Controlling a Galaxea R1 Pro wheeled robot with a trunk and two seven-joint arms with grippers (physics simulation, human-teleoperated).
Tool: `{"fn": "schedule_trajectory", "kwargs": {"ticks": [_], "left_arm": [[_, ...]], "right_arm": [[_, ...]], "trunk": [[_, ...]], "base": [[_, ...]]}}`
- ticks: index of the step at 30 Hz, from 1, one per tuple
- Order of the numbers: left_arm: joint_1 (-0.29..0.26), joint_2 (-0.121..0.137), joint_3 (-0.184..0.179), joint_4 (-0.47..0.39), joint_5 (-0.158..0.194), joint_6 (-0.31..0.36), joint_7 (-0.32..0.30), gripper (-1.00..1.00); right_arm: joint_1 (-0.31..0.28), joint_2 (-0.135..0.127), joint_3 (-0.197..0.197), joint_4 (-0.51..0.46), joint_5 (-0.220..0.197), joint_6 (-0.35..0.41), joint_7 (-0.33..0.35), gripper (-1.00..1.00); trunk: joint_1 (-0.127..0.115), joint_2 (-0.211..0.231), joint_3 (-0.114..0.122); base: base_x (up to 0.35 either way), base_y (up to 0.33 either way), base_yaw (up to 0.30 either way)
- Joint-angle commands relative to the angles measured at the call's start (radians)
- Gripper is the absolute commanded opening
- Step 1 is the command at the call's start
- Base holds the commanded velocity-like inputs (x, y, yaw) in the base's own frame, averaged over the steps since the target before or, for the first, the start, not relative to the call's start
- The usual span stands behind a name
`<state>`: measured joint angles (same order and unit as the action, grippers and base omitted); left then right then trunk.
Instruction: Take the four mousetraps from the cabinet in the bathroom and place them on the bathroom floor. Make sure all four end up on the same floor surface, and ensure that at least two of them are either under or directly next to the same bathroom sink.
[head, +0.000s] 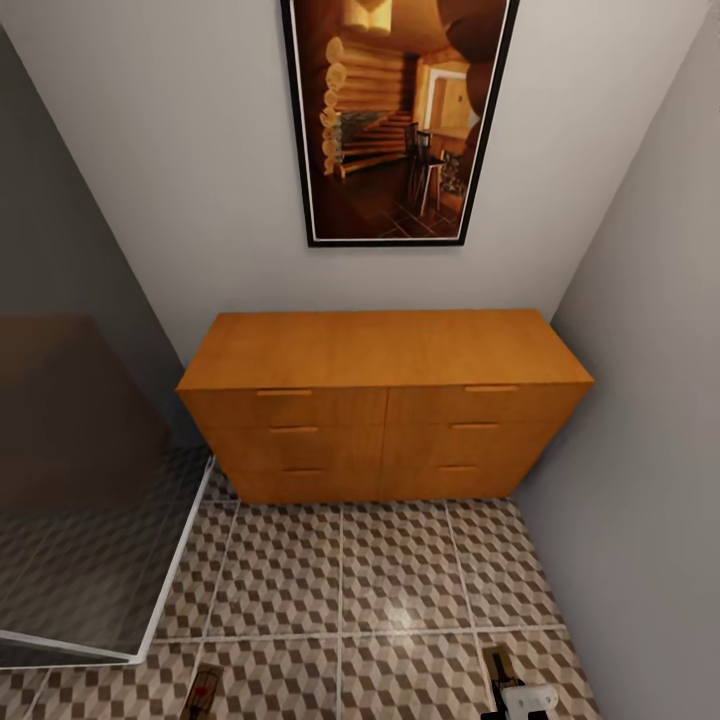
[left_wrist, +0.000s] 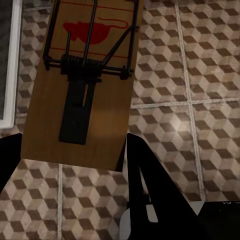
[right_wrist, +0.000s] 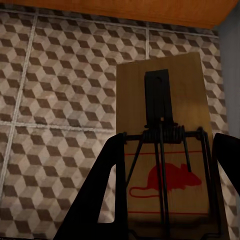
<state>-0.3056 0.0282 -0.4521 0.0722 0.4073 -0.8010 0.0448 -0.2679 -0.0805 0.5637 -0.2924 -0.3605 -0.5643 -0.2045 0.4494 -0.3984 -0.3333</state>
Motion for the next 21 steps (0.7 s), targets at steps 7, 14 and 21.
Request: {"fn": "schedule_trajectory", "kwargs": {"ticks": [7,14,21], "left_arm": [[-0.001,-0.001,-0.008,0.003,-0.002,-0.004,0.010,-1.00],[-0.001,-0.001,-0.008,0.003,-0.002,-0.004,0.010,-1.00],[-0.001,-0.002,-0.008,0.003,-0.002,-0.004,0.010,-1.00]], "right_arm": [[-0.001,-0.001,0.008,-0.001,-0.005,-0.002,-0.006,-1.00],[-0.001,-0.001,0.008,-0.001,-0.004,-0.001,-0.006,-1.00],[-0.001,-0.001,0.008,-0.001,-0.004,-0.001,-0.006,-1.00]], "trunk": [[0.001,-0.002,0.010],[0.001,-0.002,0.021],[0.001,-0.002,0.032]], "base": [[0.000,0.000,0.000],[0.000,0.000,0.000],[0.000,0.000,0.000]]}}
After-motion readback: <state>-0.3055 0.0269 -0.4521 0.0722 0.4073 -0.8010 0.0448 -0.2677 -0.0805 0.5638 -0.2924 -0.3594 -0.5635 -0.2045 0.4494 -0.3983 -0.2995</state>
